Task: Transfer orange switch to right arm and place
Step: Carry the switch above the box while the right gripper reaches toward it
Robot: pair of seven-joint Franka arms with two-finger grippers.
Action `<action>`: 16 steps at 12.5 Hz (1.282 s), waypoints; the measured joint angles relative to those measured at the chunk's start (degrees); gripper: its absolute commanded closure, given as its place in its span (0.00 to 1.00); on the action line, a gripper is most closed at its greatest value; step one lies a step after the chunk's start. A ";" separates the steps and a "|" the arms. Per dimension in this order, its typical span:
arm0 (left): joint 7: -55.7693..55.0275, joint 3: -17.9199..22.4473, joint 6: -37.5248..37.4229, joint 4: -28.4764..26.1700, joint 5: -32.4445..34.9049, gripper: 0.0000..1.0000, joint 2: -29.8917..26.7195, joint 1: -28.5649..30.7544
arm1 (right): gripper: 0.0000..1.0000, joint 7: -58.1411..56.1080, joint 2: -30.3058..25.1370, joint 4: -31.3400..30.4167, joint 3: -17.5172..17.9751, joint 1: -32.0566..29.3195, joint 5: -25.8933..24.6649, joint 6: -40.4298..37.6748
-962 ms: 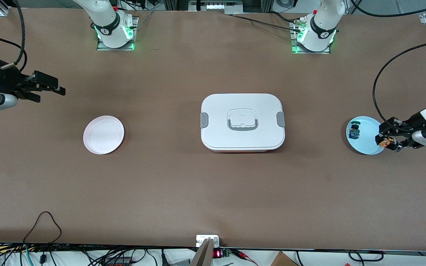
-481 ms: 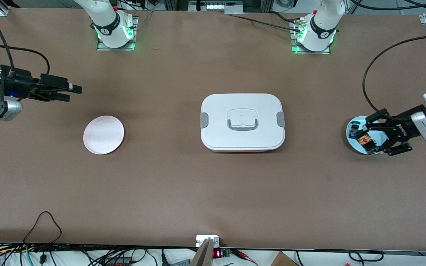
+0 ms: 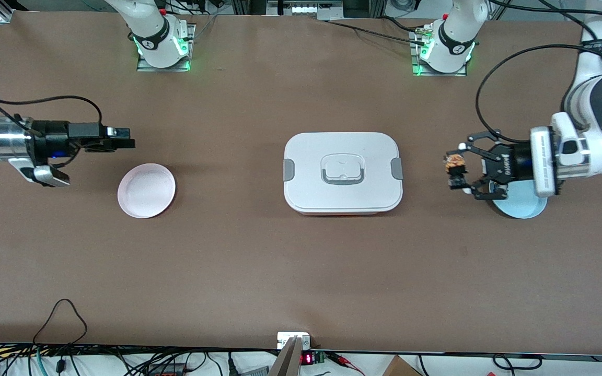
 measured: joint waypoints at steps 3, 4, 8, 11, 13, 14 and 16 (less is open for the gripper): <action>5.15 -0.20 -2.64 -0.38 -5.93 1.00 3.33 -6.06 | 0.00 -4.28 3.12 -2.84 0.79 3.45 11.87 -0.09; 7.71 -0.25 -2.72 -0.54 -8.37 1.00 4.84 -8.57 | 0.00 -5.51 4.00 -3.26 0.84 5.66 15.44 0.57; 16.73 -0.29 -2.74 -0.66 -18.86 1.00 10.39 -16.21 | 0.00 -7.31 5.34 -3.42 1.12 17.09 28.80 12.35; 17.22 -0.29 -2.79 -0.65 -21.53 1.00 11.06 -18.87 | 0.00 -8.76 5.27 -3.23 1.23 25.68 36.31 23.33; 17.35 -0.29 -2.79 -0.63 -22.92 1.00 11.19 -19.73 | 0.00 -10.07 5.22 -3.08 1.26 30.68 40.73 30.54; 17.38 -0.29 -2.80 -0.57 -23.46 1.00 11.19 -19.84 | 0.00 -10.44 5.15 -2.87 1.27 33.19 42.59 34.21; 17.39 -0.30 -3.03 -0.48 -23.67 1.00 11.19 -19.94 | 0.00 -10.54 4.73 -2.34 1.27 37.25 44.84 40.40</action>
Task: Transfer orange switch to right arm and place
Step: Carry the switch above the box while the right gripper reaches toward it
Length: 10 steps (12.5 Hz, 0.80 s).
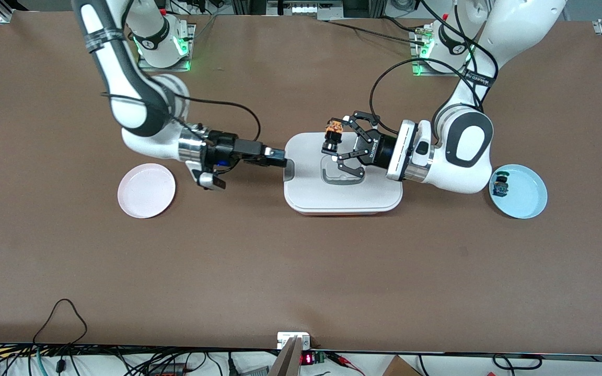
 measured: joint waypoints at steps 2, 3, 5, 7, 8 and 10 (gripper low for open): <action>0.00 0.00 -0.14 0.01 -0.97 1.00 0.00 -0.74 | 0.00 0.00 -0.50 0.15 -0.02 2.89 2.39 4.19; 0.00 -0.01 -0.14 0.01 -1.14 1.00 0.01 -1.16 | 0.00 0.00 -0.72 0.19 -0.02 4.22 3.67 6.11; 0.00 -0.01 -0.14 0.01 -1.20 1.00 0.02 -1.50 | 0.00 0.00 -0.96 0.79 -0.03 6.11 4.96 8.96; 0.00 0.02 -0.14 0.01 -1.21 1.00 0.02 -1.51 | 0.00 0.00 -0.95 1.18 -0.03 6.68 5.06 9.83; 0.00 0.03 -0.14 0.00 -1.21 1.00 0.03 -1.50 | 0.00 0.00 -0.94 1.27 -0.08 6.68 5.07 9.86; 0.00 0.03 -0.14 0.00 -1.21 1.00 0.05 -1.51 | 0.00 0.00 -0.94 1.70 -0.20 6.74 5.17 10.12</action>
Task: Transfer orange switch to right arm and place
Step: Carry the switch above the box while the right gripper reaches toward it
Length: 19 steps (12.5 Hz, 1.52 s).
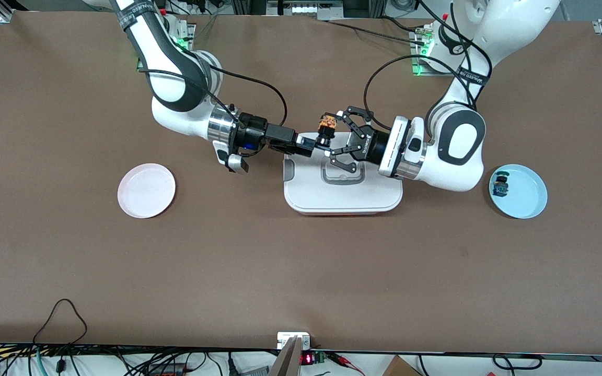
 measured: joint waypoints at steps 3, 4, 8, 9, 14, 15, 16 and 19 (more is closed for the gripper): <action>0.00 0.00 0.00 0.00 0.00 1.00 0.05 -0.16 | 0.00 0.00 0.01 0.28 0.01 1.18 2.89 1.43; 0.00 0.00 0.00 0.00 -0.15 1.00 0.12 -0.31 | 0.00 0.00 0.03 0.35 0.02 2.15 4.66 2.26; 0.00 0.00 0.00 0.00 -0.73 1.00 0.40 -0.69 | 0.07 0.11 -0.01 0.96 0.02 4.69 7.35 5.65; 0.00 0.01 0.00 0.00 -0.74 1.00 0.47 -0.69 | 0.12 0.13 -0.01 1.01 0.00 4.70 7.36 5.83; 0.12 0.01 0.00 0.01 -0.74 1.00 0.57 -0.76 | 0.29 0.14 -0.09 1.18 -0.11 4.84 7.37 6.31; 0.26 0.01 0.00 0.01 -0.74 1.00 0.61 -0.82 | 0.29 0.14 -0.31 1.19 -0.11 4.92 7.37 6.98; 0.45 0.00 -0.01 0.04 -0.86 1.00 0.66 -0.94 | 0.32 0.14 -0.63 1.17 -0.10 5.12 7.36 7.82; 0.62 0.00 -0.02 0.08 -0.92 1.00 0.67 -1.11 | 0.60 0.12 -1.01 1.04 -0.10 5.62 7.36 9.06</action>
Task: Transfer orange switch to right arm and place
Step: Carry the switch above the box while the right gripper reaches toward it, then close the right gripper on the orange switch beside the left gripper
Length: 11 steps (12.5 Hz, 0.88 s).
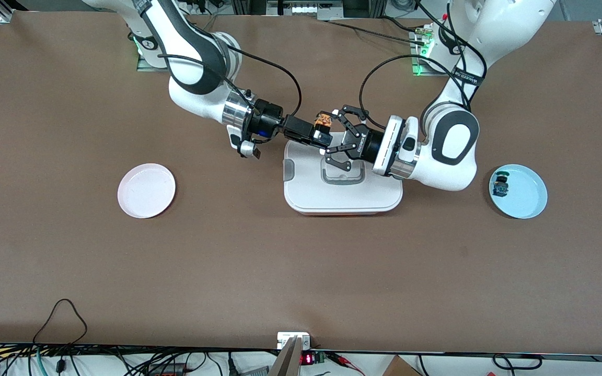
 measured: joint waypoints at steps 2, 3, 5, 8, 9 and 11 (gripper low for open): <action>0.05 0.10 0.00 0.28 -0.30 1.00 -0.01 0.02 | 0.84 -0.06 -0.13 -0.70 -0.01 0.03 -0.01 0.37; 0.48 0.10 0.10 0.35 -0.29 1.00 0.00 -0.04 | 0.94 0.01 -0.15 -0.79 0.00 0.03 -0.01 0.47; 0.64 0.10 0.11 0.36 -0.29 1.00 0.00 -0.07 | 1.00 0.01 -0.20 -0.80 0.00 0.06 -0.04 0.61; 0.69 0.10 0.12 0.48 -0.30 0.46 0.00 -0.09 | 1.00 0.00 -0.29 -0.80 -0.03 0.06 -0.15 0.66; 0.69 0.10 0.13 0.53 -0.30 0.00 0.00 -0.11 | 1.00 0.00 -0.31 -0.80 -0.06 0.06 -0.21 0.66; 0.69 0.04 0.04 0.59 -0.77 0.00 0.00 -0.17 | 1.00 -0.12 -0.34 -0.65 -0.24 0.04 -0.26 0.65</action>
